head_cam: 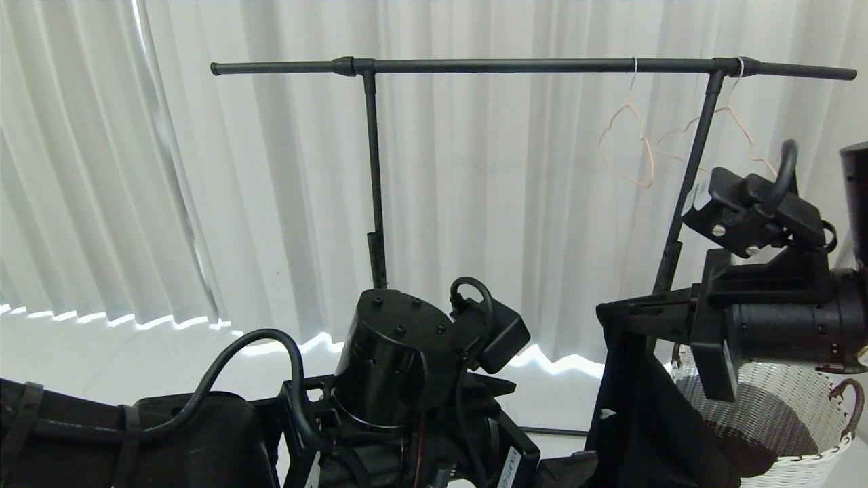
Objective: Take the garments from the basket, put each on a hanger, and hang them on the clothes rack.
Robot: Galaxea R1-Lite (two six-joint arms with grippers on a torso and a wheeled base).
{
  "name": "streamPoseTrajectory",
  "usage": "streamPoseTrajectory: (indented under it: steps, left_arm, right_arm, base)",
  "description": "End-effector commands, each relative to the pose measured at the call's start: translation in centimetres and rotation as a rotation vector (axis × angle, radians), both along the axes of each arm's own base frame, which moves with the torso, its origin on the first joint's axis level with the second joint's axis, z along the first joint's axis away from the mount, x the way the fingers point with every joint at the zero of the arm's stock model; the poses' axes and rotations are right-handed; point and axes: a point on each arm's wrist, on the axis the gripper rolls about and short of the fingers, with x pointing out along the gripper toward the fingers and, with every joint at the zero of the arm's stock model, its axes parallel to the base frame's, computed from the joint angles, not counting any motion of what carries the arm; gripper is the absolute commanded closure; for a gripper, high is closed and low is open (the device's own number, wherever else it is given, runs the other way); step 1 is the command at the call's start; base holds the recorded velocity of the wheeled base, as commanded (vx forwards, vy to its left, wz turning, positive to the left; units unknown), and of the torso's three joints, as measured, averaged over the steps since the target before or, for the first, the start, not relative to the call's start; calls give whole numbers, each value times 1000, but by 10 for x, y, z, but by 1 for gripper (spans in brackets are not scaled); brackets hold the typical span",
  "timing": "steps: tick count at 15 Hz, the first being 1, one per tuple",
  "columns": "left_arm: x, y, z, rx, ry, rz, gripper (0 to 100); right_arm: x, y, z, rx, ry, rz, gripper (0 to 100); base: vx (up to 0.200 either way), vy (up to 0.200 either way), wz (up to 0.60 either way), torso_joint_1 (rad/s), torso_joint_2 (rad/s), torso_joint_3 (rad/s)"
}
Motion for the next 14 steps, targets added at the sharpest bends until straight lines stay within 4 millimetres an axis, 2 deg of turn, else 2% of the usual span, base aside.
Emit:
streamPoseTrajectory:
  steps: [1,4,6,10,12,14]
  left_arm:
    - [4,2,-2,4,2,16,0]
    - [12,10,-7,20,11,51,0]
    - [15,9,-12,29,22,51,0]
    - [19,2,-16,-9,82,-67,0]
    - [47,-8,-26,-6,83,-19,0]
    - [58,-9,-33,3,90,-1,0]
  right_arm:
    - [6,6,-6,-15,19,0,100]
    - [9,11,-10,-21,28,11,100]
    - [12,17,-12,-11,22,18,100]
    - [12,26,-9,14,11,39,100]
    - [7,31,-2,48,20,52,100]
    - [7,33,2,58,14,57,100]
  base:
    - [0,0,0,0,0,0]
    - [0,0,0,0,0,0]
    - [0,0,0,0,0,0]
    - [0,0,0,0,0,0]
    - [0,0,0,0,0,0]
    - [0,0,0,0,0,0]
